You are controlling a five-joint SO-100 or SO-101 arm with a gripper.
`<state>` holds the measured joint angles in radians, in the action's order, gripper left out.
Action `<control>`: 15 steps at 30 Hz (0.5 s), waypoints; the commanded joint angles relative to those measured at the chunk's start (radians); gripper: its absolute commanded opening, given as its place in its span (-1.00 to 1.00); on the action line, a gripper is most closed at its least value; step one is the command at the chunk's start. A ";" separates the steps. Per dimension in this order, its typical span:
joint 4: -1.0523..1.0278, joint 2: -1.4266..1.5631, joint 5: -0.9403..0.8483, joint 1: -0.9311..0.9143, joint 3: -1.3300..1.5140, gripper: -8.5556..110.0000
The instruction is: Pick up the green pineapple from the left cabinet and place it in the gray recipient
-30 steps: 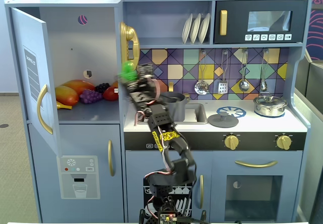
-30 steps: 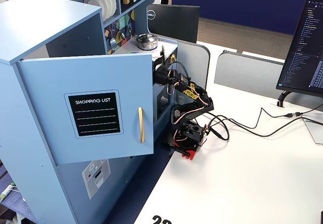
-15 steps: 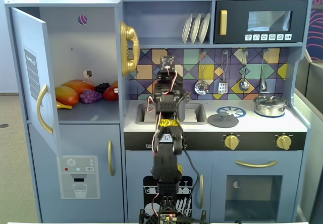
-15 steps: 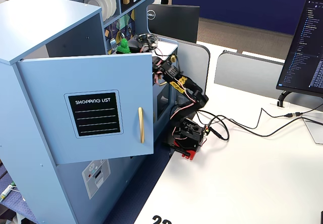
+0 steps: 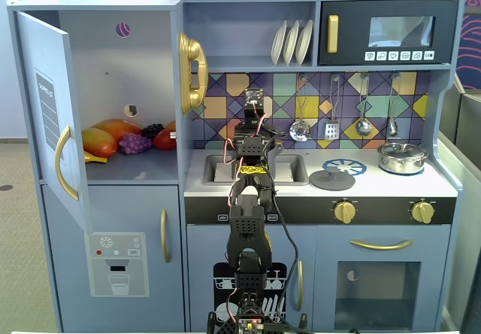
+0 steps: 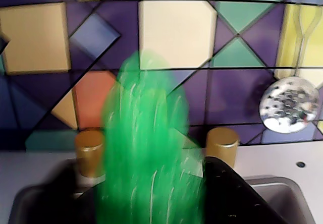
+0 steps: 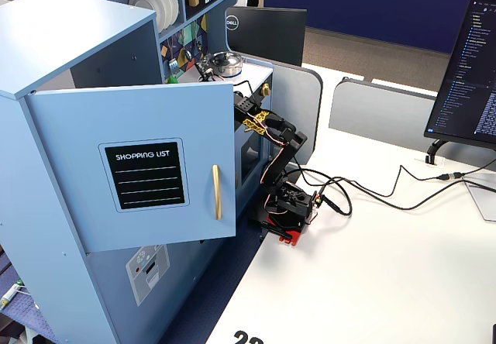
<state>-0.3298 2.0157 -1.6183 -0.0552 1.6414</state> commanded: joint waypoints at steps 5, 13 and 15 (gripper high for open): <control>-0.264 0.249 0.083 -0.002 -0.026 -0.46; -0.834 0.759 0.094 -0.008 0.290 -0.61; -0.937 0.811 0.055 -0.017 0.373 -0.68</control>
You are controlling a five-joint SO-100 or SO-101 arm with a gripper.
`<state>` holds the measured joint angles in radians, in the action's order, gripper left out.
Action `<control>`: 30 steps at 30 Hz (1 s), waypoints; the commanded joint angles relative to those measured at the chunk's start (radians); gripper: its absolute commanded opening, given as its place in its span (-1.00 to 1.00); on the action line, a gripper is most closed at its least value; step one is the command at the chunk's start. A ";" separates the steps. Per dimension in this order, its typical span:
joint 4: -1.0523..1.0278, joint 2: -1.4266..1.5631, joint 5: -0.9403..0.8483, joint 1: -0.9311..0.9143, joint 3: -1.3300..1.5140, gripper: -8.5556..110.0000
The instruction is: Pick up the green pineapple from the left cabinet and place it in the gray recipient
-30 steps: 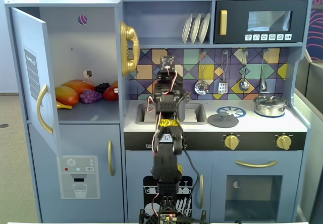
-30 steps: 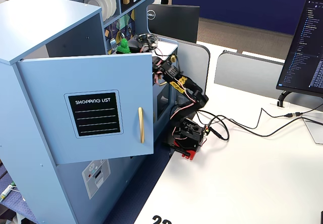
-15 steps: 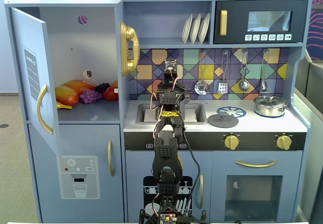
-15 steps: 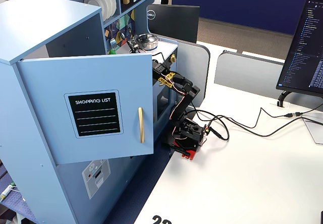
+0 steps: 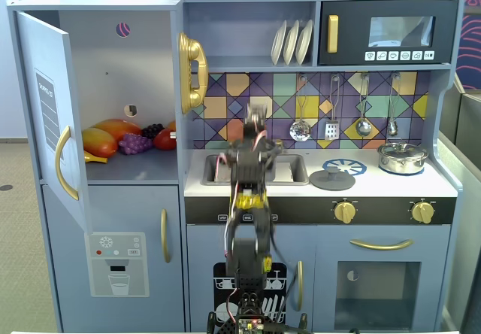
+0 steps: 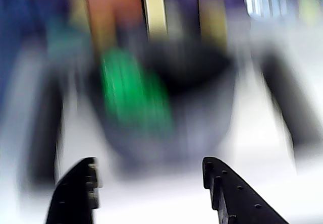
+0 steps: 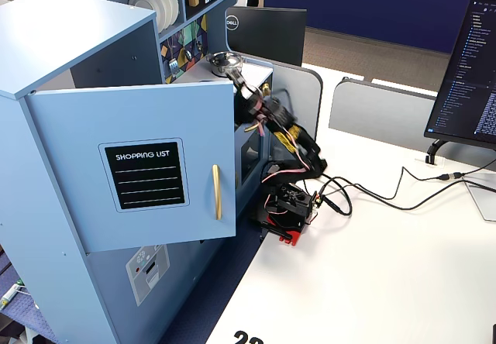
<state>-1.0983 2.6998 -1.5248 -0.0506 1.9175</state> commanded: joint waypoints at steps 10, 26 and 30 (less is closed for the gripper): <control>-0.029 0.141 -0.035 0.018 0.698 -0.86; -0.124 0.305 0.002 0.054 1.083 -0.86; -0.380 0.462 -0.023 0.067 1.085 -0.86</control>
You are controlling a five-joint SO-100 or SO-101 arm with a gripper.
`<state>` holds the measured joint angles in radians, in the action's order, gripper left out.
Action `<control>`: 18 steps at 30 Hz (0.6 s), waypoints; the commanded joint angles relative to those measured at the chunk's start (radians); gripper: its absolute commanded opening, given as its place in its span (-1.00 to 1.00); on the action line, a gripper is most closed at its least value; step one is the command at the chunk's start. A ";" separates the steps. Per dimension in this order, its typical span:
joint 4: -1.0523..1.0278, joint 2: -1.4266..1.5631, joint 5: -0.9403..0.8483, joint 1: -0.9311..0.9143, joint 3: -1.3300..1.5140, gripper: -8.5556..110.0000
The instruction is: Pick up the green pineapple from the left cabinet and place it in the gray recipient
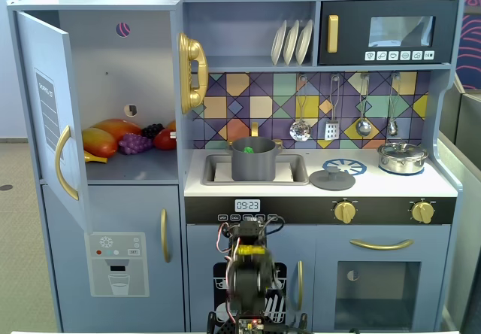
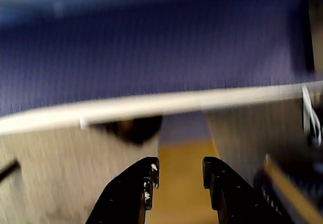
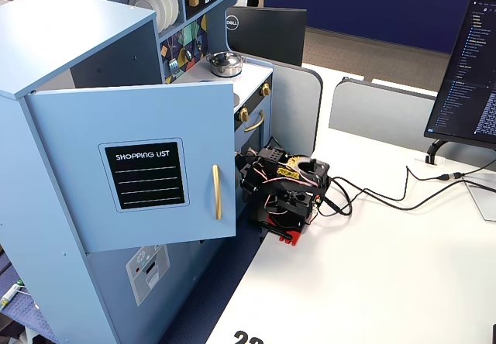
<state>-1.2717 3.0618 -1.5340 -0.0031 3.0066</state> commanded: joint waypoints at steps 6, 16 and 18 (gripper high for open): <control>-0.258 0.115 0.011 0.017 -0.005 -0.84; -0.258 0.117 0.021 0.017 -0.005 -0.78; -0.258 0.117 0.023 0.017 -0.005 -0.78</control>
